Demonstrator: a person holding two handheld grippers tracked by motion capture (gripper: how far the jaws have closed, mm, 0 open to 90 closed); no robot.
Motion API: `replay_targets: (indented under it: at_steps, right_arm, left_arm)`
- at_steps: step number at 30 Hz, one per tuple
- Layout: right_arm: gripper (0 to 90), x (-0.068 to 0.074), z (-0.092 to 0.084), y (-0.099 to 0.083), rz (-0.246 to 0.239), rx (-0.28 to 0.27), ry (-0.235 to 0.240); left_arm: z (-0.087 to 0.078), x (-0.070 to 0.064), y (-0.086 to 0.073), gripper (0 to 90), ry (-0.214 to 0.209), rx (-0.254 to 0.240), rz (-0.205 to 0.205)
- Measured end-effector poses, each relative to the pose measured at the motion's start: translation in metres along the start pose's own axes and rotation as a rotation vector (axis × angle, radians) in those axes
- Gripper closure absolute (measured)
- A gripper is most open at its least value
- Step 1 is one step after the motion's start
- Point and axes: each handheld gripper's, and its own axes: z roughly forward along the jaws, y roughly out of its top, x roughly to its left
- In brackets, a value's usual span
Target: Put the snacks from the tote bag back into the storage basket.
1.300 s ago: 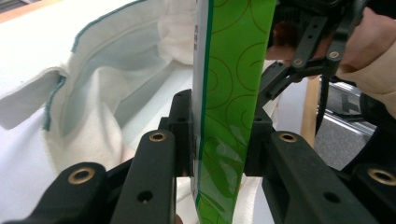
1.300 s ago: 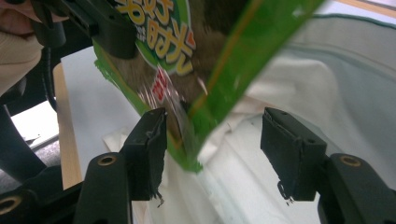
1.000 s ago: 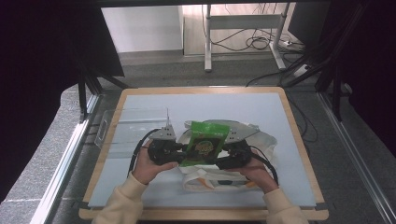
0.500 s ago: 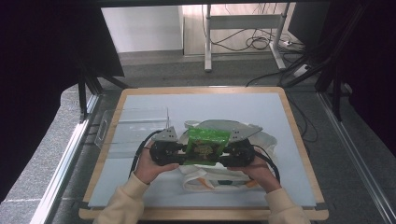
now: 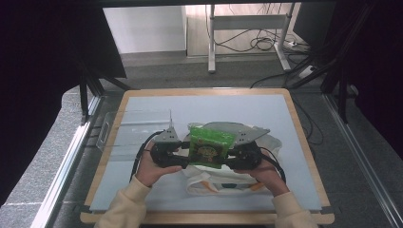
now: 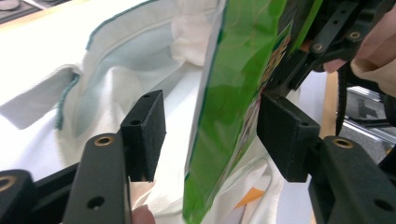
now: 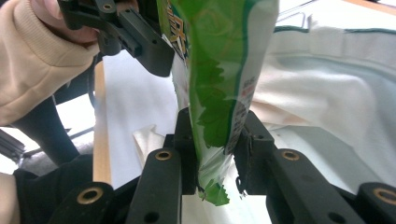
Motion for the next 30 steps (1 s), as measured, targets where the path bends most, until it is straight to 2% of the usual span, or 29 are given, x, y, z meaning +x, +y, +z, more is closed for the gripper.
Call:
replay_targets:
  at_steps: [2, 6, 10, 16, 19, 23, 30]
  right_arm:
    - [72.1, 0.0, -0.004, 0.001, -0.009, 0.003, -0.018]
    - [72.1, -0.001, -0.01, 0.003, -0.023, 0.016, -0.047]
    - [72.1, -0.004, -0.015, 0.002, -0.027, 0.024, -0.064]
    - [72.1, -0.005, -0.018, 0.0, -0.049, 0.075, -0.087]
    - [72.1, -0.006, -0.018, 0.0, -0.051, 0.088, -0.096]
    - [72.1, -0.007, -0.017, -0.001, -0.055, 0.103, -0.106]
    - [72.0, -0.008, -0.014, -0.003, -0.056, 0.135, -0.118]
  left_arm:
    - [-0.002, 0.0, 0.001, 41.9, 0.014, 0.02, 0.01]
    - [-0.007, 0.001, 0.006, 43.0, 0.014, 0.065, 0.038]
    - [-0.015, 0.0, 0.017, 41.3, 0.012, 0.061, 0.066]
    - [-0.026, -0.004, 0.047, 37.8, 0.042, 0.108, 0.155]
    - [-0.03, -0.007, 0.064, 36.3, 0.037, 0.123, 0.201]
    - [-0.028, -0.011, 0.082, 34.5, 0.037, 0.173, 0.262]
    - [-0.018, -0.013, 0.101, 31.7, 0.027, 0.23, 0.333]
